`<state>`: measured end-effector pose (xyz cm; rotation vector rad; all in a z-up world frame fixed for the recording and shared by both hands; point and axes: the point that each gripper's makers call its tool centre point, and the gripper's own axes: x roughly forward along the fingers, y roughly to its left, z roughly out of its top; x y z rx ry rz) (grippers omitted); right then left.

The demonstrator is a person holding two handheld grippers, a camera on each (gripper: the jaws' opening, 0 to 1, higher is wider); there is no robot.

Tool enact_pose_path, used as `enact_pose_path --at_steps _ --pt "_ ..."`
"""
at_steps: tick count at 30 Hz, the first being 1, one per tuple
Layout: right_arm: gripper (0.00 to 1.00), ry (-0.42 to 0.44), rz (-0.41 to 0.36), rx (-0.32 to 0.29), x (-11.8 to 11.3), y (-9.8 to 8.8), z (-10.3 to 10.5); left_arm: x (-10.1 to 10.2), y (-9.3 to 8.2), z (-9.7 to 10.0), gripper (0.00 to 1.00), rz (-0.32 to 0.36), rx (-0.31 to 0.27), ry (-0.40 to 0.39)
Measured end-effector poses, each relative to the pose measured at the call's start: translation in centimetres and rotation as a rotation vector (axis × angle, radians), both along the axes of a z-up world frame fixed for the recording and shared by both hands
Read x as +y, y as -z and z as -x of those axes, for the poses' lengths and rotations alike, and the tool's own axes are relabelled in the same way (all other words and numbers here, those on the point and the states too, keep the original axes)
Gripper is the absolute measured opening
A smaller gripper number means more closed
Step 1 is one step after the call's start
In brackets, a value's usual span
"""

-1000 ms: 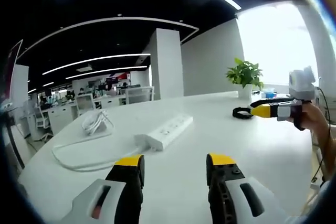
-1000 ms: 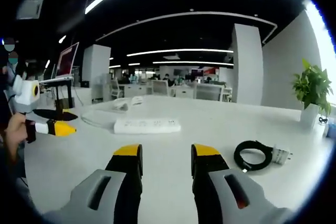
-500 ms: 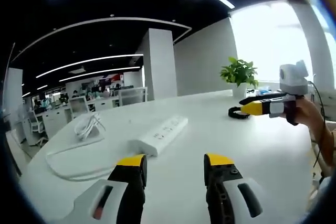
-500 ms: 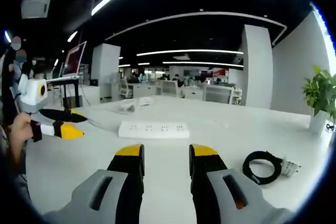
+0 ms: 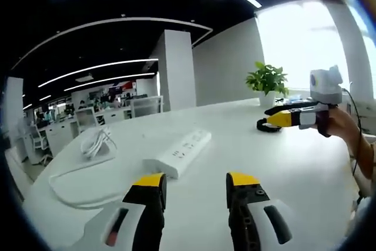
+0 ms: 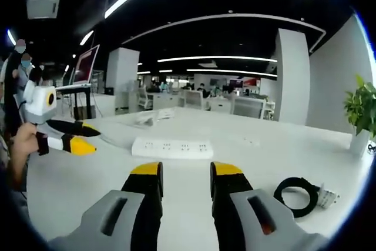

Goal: Straighten the power strip on the desk, plug the charger into it

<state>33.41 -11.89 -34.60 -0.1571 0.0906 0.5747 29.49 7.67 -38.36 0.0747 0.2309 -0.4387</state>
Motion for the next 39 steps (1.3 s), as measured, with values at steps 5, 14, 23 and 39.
enact_pose_path --at_steps 5,14,23,39 --pt "0.31 -0.013 -0.001 0.005 0.1 -0.1 -0.4 0.2 -0.4 -0.6 0.42 0.005 0.007 0.005" --pt "0.31 -0.043 -0.008 0.008 0.3 -0.5 -1.4 0.4 -0.6 -1.5 0.36 -0.001 0.013 0.012" --pt "0.31 -0.076 0.022 0.009 0.9 -0.4 -2.4 0.0 -0.2 -2.5 0.37 0.008 0.044 0.031" --pt "0.3 -0.118 0.061 0.044 1.5 0.9 -5.0 0.6 0.5 -4.2 0.37 -0.043 0.084 0.012"
